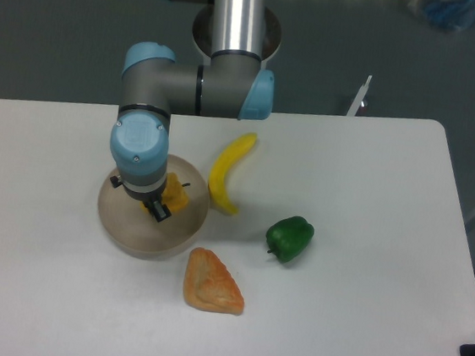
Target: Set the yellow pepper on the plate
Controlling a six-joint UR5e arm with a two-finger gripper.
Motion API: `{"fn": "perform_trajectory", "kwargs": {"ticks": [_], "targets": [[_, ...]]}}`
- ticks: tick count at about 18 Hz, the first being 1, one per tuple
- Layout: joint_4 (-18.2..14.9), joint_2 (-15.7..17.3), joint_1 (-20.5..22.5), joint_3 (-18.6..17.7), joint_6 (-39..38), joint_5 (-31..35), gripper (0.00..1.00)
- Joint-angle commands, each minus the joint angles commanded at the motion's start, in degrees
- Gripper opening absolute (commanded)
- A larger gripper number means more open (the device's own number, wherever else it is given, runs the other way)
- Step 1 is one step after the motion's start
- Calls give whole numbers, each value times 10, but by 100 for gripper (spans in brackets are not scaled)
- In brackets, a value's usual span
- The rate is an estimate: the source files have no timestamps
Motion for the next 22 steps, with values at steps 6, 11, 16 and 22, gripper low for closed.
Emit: {"fn": "perform_trajectory", "kwargs": {"ticks": [6,11,16,22], "targets": [[0,19,8,11,-2,4,100],[16,50,72,27,7,25,100],[23,61,161,40,89,46,100],[20,72,269,43,228,44,100]]}}
